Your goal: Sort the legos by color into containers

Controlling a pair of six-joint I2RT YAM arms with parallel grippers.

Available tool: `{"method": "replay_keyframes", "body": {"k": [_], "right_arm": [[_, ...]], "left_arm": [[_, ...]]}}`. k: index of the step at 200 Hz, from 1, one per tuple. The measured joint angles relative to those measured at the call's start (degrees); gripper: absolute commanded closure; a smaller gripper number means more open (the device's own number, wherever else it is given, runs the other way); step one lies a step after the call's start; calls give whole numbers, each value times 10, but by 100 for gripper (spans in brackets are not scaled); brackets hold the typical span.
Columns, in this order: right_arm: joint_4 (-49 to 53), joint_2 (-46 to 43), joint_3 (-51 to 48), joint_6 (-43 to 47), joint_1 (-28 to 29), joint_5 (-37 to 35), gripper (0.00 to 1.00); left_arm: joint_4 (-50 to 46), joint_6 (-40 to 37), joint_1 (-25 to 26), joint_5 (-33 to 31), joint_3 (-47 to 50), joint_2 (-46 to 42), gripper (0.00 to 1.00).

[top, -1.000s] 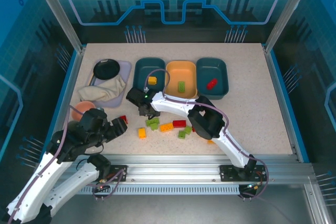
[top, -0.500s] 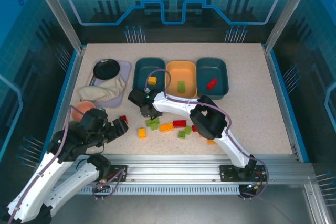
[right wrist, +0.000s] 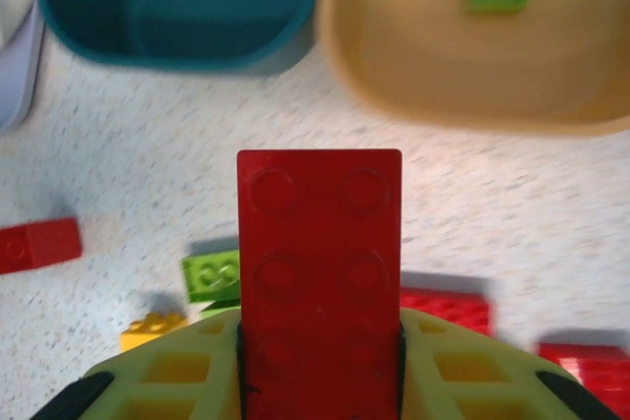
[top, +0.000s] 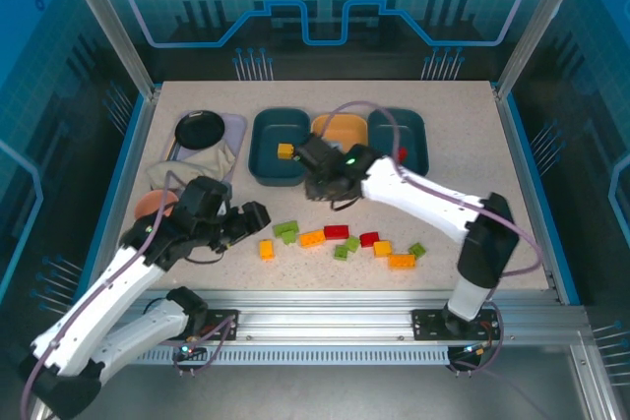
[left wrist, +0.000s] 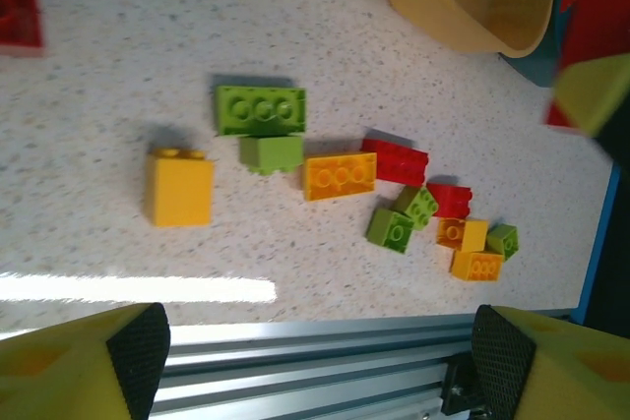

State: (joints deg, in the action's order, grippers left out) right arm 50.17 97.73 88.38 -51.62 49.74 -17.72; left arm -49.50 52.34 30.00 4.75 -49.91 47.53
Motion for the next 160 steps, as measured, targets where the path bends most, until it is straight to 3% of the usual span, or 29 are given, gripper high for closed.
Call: {"method": "replay_keyframes", "body": {"k": [31,67,113,160], "right_arm": [[3,-35,-33,72,-167,22,74],[8,51,12,153,-317,57,75],[39,244,197,189,-377,99,72],[99,374,350,193,-384,111,61]], "left_arm": [[64,-3,10,13,-34,91,16],[124,-4,35,23,-103,207,16],[155,-17,57,26,-216,331,16],[122,-12,61,-5,-243,360,16]]}}
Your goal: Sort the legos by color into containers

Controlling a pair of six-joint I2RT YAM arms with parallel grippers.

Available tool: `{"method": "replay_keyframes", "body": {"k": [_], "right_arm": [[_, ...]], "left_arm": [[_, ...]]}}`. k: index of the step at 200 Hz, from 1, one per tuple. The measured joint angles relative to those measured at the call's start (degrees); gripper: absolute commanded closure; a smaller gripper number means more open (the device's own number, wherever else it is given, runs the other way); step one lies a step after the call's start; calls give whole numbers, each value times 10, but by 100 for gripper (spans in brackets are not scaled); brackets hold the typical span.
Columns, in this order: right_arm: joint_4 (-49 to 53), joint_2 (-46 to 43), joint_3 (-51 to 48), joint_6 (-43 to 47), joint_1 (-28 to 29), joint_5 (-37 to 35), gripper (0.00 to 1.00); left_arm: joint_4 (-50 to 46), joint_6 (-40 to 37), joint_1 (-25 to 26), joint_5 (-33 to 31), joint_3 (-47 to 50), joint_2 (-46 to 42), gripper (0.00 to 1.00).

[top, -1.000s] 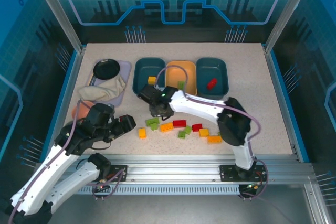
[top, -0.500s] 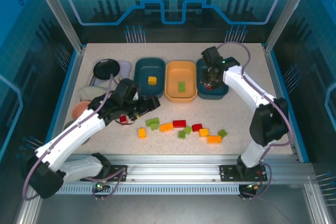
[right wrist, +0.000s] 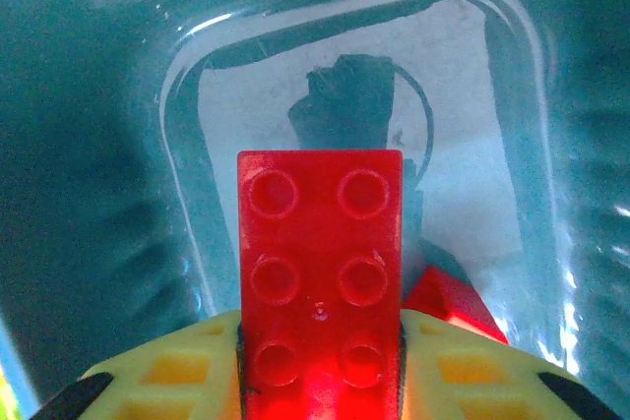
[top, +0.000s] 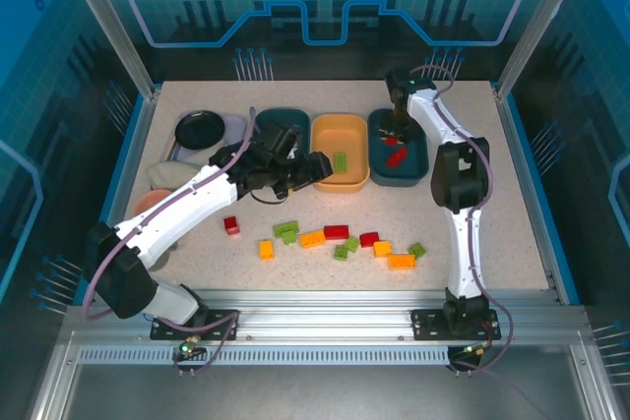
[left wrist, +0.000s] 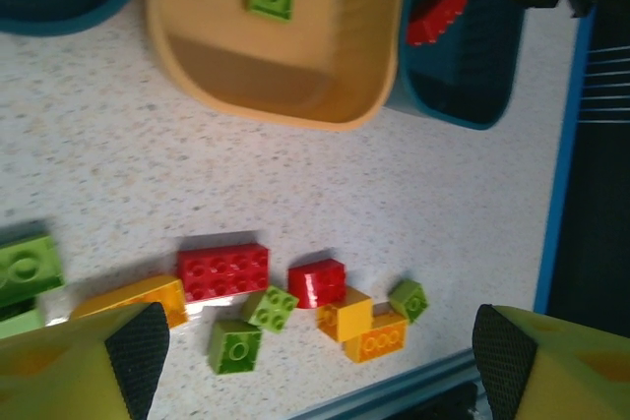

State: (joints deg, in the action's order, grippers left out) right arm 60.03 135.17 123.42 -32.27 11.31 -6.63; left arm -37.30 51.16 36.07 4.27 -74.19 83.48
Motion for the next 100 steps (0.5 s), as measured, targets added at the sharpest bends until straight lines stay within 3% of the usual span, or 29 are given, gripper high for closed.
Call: {"method": "replay_keyframes", "body": {"k": [41,78,100], "right_arm": [[37,25,38,7,0,8,38],[37,2,27,22,4,10,37],[-3,-106,-75,47,32,7,35]], "left_arm": [[-67,24,0,-40,21,-24,16],[-141,47,0,-64,82,-94,15],[-170,55,0,-66,132,-128,14]]}}
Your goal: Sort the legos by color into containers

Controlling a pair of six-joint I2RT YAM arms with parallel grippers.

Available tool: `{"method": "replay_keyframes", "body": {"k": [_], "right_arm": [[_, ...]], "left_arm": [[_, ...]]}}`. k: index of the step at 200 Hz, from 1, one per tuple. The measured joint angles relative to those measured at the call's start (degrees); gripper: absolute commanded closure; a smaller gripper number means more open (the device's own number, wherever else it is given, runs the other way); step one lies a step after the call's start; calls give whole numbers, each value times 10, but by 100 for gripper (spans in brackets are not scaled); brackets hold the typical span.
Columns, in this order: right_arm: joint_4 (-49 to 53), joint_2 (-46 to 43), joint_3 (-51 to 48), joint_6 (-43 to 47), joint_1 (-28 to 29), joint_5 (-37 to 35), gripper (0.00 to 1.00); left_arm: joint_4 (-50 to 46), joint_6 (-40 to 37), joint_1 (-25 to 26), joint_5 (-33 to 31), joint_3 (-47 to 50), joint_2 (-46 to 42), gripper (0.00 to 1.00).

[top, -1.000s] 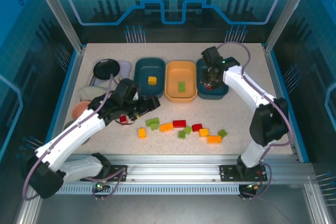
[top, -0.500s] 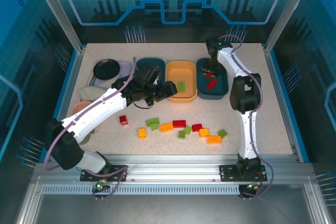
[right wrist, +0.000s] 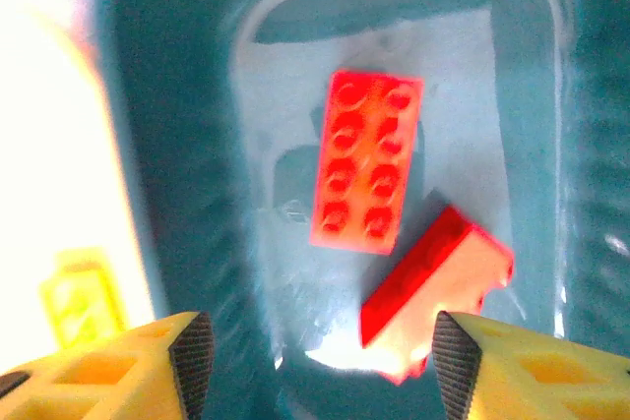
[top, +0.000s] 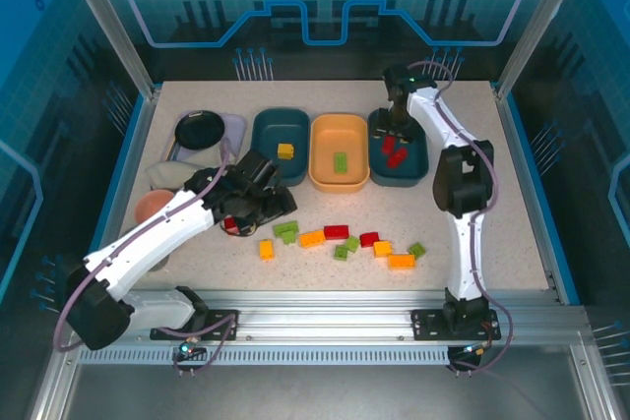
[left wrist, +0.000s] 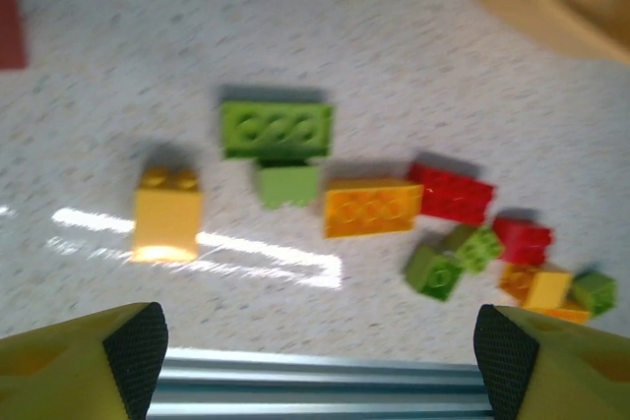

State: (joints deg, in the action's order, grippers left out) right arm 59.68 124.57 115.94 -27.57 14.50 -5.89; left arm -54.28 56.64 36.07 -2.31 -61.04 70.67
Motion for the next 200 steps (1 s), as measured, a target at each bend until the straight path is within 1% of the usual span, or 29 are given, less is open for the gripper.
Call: {"method": "replay_keyframes", "body": {"k": [11,21,41,55,68,90,113,144,168,176,200], "right_arm": [[-31,-77,-66,16,28,0,31],[-76,-166,-145,27,70,11,29],[-185,-340,-311,43,166,66,26],[-238,-429,-413,45,213,109,25],[-267,-478,-488,40,231,140,25],[-289,-504,-577,23,245,163,25],[-288,-524,-631,8,263,175,25],[-289,-560,-640,-3,268,180,25],[-289,-568,-640,-9,268,180,25],[-289,-567,-640,-10,268,180,25],[-290,-559,-637,-10,268,181,26]], "left_arm": [[-11,0,0,0,25,-5,14],[-16,-1,0,2,49,-2,14],[-15,-10,0,7,88,9,15],[-7,-16,0,12,103,23,18],[1,-24,0,15,110,43,20],[21,-39,0,17,116,75,23],[54,-54,0,17,120,98,30],[80,-71,0,15,125,128,46],[91,-74,0,10,136,148,48],[94,-75,0,9,140,152,49],[103,-76,0,3,149,155,64]]}}
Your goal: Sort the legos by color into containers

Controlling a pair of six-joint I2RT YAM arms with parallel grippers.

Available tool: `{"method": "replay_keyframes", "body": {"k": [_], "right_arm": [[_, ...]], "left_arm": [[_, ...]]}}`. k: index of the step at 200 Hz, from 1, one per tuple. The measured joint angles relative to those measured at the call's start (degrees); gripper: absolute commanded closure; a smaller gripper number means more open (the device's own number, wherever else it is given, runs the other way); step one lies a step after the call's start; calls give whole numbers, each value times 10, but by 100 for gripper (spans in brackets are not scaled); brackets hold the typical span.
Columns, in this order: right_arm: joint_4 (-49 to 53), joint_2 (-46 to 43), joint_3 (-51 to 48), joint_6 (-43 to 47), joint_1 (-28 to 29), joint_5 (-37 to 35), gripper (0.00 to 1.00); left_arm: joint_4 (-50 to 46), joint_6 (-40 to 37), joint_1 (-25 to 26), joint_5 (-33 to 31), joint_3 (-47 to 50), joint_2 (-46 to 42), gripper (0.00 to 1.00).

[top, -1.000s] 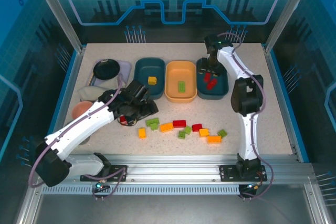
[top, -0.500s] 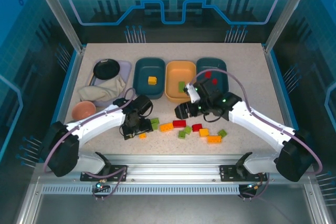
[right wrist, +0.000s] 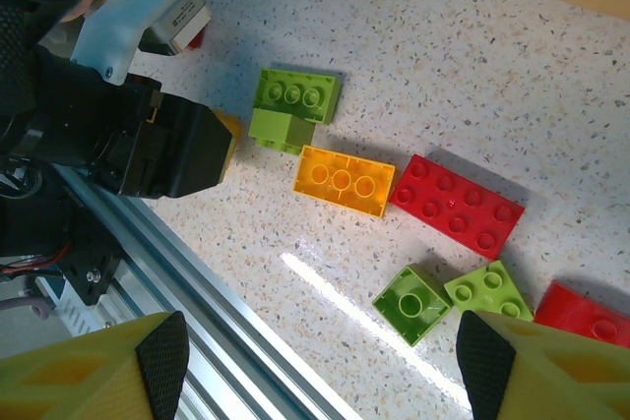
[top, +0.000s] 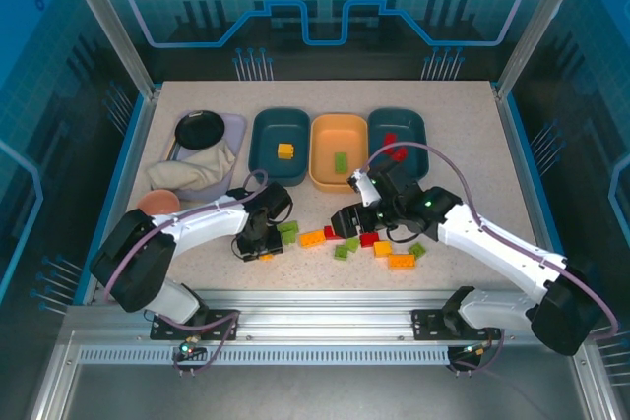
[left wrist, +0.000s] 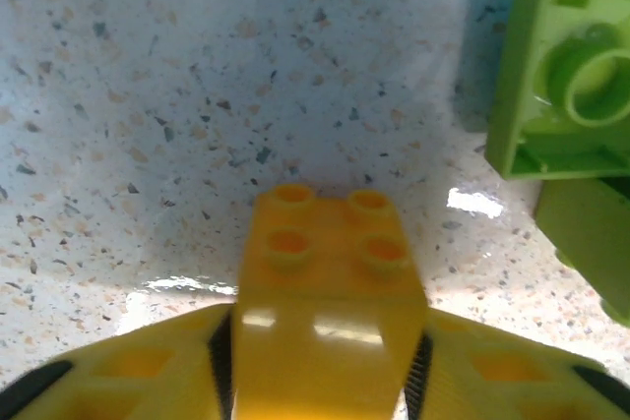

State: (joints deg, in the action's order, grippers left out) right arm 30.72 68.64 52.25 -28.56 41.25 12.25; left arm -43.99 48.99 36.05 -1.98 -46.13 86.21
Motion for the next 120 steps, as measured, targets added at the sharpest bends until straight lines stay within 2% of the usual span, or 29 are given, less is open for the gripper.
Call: {"method": "replay_keyframes", "body": {"k": [25,57,88,120], "right_arm": [[0,14,12,0,0,2,26],[1,15,41,0,0,-10,27],[-29,12,58,-9,0,-29,26],[-76,30,73,-23,-1,-43,25]], "left_arm": [[-1,-2,0,-9,0,-2,70],[-54,-2,-1,-39,-35,-34,71],[-100,-30,-30,-47,-162,-60,72],[-110,-73,-99,-42,-294,7,72]]}}
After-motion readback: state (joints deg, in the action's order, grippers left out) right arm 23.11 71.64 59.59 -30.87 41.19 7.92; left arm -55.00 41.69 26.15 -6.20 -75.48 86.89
